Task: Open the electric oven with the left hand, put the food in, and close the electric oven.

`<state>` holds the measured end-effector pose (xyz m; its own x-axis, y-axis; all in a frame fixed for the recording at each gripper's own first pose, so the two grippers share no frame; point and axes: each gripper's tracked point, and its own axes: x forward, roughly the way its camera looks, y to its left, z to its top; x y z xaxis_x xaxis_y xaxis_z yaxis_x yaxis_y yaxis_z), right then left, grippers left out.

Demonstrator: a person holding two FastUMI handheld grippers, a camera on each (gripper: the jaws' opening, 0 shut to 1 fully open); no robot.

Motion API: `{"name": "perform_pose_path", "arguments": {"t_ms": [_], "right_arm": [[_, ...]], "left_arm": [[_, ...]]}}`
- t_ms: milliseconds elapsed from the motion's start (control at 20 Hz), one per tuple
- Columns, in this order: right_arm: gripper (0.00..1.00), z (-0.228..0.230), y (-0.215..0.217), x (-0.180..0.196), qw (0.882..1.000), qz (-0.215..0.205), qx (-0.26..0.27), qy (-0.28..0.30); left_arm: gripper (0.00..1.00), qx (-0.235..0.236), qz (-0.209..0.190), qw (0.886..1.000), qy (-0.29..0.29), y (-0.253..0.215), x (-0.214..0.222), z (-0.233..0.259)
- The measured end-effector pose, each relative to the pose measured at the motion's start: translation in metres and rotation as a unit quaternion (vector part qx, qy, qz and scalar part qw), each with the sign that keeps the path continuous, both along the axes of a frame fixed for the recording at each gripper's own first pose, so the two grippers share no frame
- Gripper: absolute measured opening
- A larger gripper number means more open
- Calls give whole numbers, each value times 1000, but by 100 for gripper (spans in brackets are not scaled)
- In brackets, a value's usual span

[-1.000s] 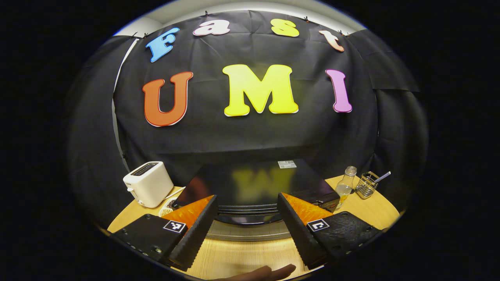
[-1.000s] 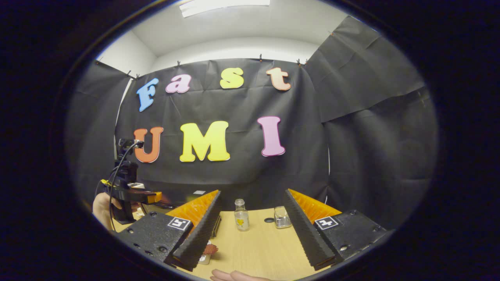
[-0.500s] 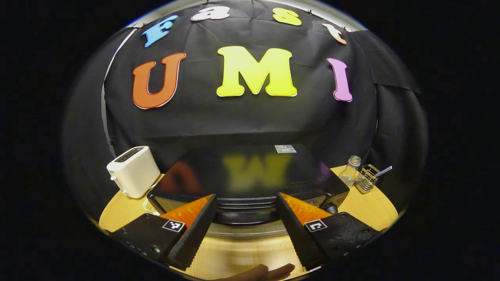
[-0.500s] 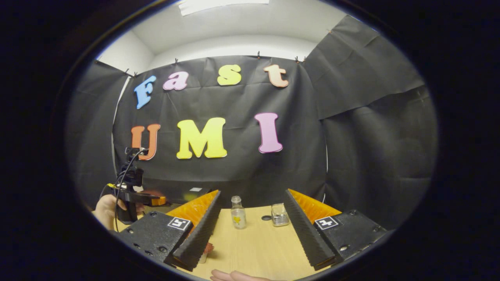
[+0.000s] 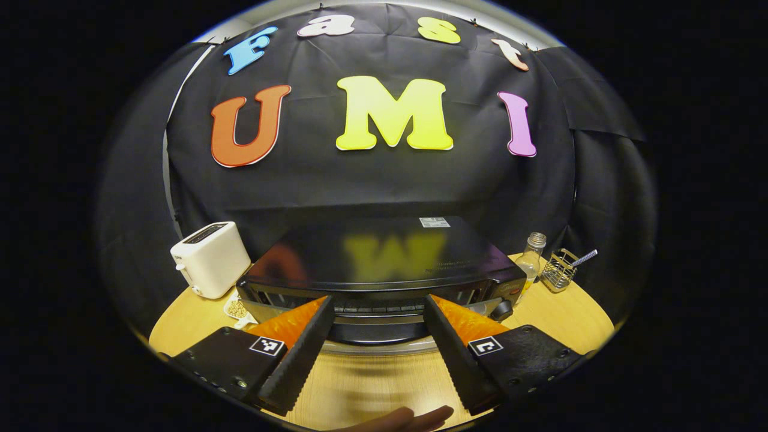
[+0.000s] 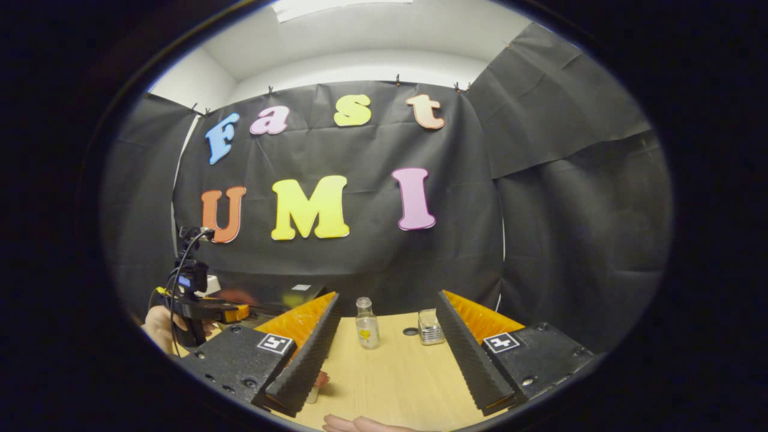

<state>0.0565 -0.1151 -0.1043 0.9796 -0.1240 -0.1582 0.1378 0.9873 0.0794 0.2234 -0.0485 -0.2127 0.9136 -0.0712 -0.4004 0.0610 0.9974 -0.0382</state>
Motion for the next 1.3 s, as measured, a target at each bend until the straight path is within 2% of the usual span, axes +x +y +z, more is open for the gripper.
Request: {"name": "perform_pose_path", "arguments": {"t_ms": [450, 1300], "right_arm": [[100, -11, 9, 5, 1000, 4, 0, 12], [100, -27, 37, 11, 999, 25, -9, 34]], "left_arm": [[96, 5, -3, 1000, -11, 1, -43, -15], [96, 14, -8, 1000, 15, -2, -111, -71]]}}
